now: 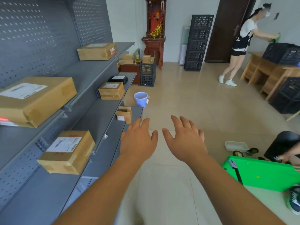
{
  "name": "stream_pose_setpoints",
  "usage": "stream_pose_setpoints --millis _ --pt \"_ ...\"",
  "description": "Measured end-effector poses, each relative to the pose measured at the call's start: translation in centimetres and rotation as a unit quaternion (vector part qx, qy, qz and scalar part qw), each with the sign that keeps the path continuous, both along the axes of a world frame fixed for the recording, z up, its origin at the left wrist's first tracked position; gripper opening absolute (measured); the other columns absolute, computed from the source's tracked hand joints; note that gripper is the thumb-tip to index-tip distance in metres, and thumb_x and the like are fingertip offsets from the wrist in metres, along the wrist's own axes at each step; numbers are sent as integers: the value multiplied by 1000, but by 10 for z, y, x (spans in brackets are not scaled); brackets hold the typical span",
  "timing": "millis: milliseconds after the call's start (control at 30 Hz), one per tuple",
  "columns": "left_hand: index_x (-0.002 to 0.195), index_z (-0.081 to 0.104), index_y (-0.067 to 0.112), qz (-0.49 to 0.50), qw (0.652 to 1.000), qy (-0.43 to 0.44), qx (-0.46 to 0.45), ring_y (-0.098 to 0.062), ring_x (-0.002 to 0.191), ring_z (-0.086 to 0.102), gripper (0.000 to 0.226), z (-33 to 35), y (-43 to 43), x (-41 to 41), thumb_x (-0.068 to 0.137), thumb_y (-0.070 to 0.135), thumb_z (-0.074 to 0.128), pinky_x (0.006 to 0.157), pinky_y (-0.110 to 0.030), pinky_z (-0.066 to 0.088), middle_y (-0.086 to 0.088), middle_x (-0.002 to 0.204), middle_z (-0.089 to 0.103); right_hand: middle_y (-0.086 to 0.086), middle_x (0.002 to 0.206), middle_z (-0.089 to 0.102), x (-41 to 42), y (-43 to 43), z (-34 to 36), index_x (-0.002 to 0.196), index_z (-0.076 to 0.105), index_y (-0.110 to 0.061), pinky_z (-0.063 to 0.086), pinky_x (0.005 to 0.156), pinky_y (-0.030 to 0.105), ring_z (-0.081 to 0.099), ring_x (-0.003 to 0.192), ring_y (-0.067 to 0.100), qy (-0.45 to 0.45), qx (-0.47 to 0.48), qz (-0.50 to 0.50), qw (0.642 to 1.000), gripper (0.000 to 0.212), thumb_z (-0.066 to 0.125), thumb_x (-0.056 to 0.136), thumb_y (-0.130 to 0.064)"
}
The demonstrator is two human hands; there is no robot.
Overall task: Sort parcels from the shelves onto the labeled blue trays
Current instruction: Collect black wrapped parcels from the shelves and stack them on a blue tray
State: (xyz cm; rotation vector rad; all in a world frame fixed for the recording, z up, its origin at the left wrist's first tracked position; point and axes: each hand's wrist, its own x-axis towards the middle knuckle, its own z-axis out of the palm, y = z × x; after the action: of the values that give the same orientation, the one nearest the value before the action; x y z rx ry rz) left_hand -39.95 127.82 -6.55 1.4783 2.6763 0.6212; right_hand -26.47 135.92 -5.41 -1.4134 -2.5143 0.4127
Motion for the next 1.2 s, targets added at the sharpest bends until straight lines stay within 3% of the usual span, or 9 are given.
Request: stream_pose_setpoints --millis 267,600,967,1200 --pt "152 36 26 -69 997 15 -24 -25 140 39 57 -5 148 -99 99 49 42 109 -46 40 1 155 40 -5 168 15 -75 130 -3 158 14 -38 12 121 59 9 155 23 -17 -23 -84 996 67 24 98 -66" --pt "154 33 26 -115 992 30 -49 -25 140 39 58 -16 317 -167 101 48 41 106 -45 37 2 158 37 -3 167 17 -135 283 -25 158 17 -35 12 121 60 11 154 24 -3 -47 -131 990 68 27 98 -65" --pt "153 34 25 -57 997 28 -53 -27 139 39 57 -17 520 -241 102 48 41 107 -48 39 -1 155 39 -1 166 21 -222 507 -25 158 19 -33 20 121 55 16 153 28 11 -37 -55 998 70 30 97 -65" --pt "145 42 25 3 998 8 -56 -26 130 46 50 -24 611 -310 100 47 45 100 -46 42 0 144 47 2 162 30 -305 612 -26 157 26 -29 26 118 48 26 149 28 13 -20 16 1000 67 37 99 -60"
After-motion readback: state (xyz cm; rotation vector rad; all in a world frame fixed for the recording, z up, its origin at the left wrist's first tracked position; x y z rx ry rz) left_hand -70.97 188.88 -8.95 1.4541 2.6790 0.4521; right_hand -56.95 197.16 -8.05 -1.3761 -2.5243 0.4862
